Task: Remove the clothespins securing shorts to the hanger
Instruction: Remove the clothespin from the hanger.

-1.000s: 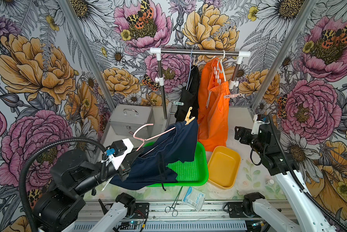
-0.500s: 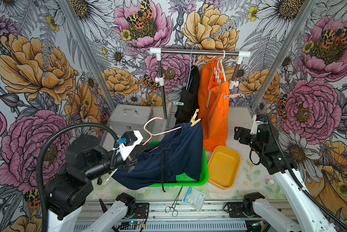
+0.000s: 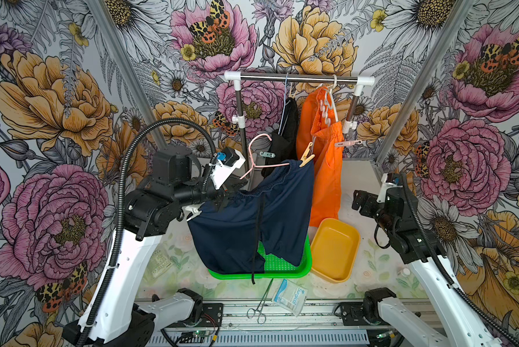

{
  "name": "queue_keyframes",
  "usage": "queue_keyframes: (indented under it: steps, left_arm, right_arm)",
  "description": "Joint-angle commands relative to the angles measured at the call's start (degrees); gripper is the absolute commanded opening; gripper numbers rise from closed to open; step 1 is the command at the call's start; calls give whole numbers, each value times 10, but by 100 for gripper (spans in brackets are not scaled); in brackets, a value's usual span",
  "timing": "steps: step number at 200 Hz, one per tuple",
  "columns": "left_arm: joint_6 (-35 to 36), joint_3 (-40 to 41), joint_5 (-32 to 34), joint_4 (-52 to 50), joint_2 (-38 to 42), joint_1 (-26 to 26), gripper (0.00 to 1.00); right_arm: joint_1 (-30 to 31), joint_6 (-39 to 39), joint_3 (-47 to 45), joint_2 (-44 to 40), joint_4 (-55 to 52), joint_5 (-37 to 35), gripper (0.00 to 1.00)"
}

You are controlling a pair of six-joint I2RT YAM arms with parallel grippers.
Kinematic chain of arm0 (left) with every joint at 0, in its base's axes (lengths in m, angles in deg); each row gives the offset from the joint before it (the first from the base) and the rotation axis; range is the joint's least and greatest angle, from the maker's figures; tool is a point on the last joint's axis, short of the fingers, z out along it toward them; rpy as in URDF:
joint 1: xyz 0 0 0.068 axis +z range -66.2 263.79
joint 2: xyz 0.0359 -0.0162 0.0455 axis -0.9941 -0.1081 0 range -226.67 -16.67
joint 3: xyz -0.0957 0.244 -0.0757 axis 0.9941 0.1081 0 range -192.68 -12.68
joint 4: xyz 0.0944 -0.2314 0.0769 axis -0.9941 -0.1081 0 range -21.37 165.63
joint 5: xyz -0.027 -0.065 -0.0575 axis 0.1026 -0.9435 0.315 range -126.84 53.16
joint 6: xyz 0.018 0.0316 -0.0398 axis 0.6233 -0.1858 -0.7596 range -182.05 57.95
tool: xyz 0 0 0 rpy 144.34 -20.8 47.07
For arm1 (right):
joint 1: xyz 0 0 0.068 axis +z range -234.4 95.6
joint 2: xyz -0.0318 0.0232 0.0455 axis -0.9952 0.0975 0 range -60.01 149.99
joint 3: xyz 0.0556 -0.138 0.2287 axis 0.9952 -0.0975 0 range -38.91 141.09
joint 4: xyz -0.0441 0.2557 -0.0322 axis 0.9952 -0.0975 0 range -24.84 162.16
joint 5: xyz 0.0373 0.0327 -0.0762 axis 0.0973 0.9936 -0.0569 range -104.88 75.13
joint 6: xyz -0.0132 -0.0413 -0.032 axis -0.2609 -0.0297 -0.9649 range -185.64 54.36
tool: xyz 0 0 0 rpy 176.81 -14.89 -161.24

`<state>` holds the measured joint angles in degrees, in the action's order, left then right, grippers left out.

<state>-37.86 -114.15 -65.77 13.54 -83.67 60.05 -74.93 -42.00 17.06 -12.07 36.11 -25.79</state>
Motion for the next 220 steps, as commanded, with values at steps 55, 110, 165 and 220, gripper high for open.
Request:
queue_keyframes:
  steps: [55, 110, 165, 220]
  left_arm:
    - [28, 43, -64, 108, 5, 40, 0]
    - [32, 159, -147, 215, 15, 123, 0]
    - [109, 232, -247, 212, 49, 124, 0]
    - [115, 287, -242, 140, 109, 122, 0]
  right_arm:
    - [3, 6, -2, -2, 3, 5, 97]
    - [3, 7, 3, -3, 3, 13, 97]
    - [3, 10, -4, -6, 4, 9, 97]
    - [3, 1, -1, -6, 4, 35, 97]
